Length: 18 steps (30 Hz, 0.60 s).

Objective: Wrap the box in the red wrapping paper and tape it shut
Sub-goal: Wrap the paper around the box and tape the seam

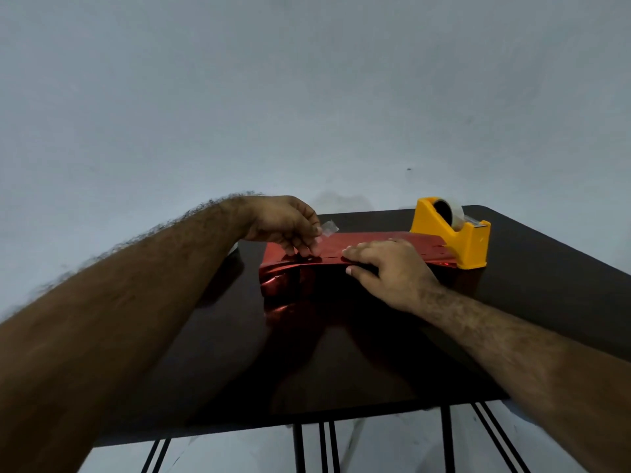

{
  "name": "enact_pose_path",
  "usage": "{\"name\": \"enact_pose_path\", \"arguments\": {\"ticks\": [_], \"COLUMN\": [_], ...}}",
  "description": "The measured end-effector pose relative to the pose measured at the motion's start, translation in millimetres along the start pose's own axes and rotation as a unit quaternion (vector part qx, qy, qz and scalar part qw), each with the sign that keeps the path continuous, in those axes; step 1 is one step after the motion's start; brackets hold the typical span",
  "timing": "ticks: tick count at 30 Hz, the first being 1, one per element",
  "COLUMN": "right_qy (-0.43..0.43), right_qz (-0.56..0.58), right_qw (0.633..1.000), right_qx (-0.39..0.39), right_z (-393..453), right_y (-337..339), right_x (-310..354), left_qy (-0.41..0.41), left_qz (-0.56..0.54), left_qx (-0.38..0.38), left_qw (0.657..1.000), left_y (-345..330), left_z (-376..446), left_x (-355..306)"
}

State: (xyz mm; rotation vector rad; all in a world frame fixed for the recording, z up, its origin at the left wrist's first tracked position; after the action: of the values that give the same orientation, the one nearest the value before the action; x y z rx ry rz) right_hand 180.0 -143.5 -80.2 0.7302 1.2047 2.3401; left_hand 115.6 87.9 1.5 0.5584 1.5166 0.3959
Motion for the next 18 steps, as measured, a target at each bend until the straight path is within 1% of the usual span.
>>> {"name": "enact_pose_path", "arguments": {"ticks": [2, 4, 7, 9, 12, 18], "right_qy": [-0.012, -0.041, -0.055, -0.045, -0.028, -0.01], "right_qz": [0.04, 0.086, 0.12, 0.113, 0.056, 0.044], "right_qw": [0.999, 0.995, 0.991, 0.993, 0.998, 0.999], "right_qx": [-0.011, -0.014, -0.015, -0.008, 0.005, -0.022], "right_z": [-0.4, -1.1, 0.1, 1.8, 1.8, -1.6], "right_y": [2.0, 4.5, 9.8, 11.2, 8.7, 4.3], "right_x": [-1.0, -2.9, -3.0, -3.0, -3.0, -1.6], "left_qy": [0.007, 0.007, -0.001, -0.001, 0.003, 0.017], "left_qz": [0.007, 0.007, 0.016, 0.035, 0.072, 0.126], "left_qx": [-0.002, -0.006, -0.006, -0.003, 0.0, 0.013], "left_qw": [1.0, 1.0, 1.0, 0.999, 0.997, 0.992], "left_y": [3.5, 5.3, 5.4, 6.8, 8.9, 6.8], "left_z": [-0.9, -1.4, -2.0, -3.3, -5.4, -4.4], "left_x": [5.2, 9.5, 11.2, 9.5, 6.1, -4.5]}}
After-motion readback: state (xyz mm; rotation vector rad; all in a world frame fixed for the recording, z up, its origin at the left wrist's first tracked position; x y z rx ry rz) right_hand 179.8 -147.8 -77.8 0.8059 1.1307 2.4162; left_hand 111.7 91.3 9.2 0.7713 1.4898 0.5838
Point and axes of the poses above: each hand's wrist, its own z-axis towards the middle knuckle, its own y-axis out of the back of the hand, x = y × z, the point moved 2 cm from there along z, towards the middle knuckle, and after that the axes turned 13 degrees about -y, right-handed, at the moved point
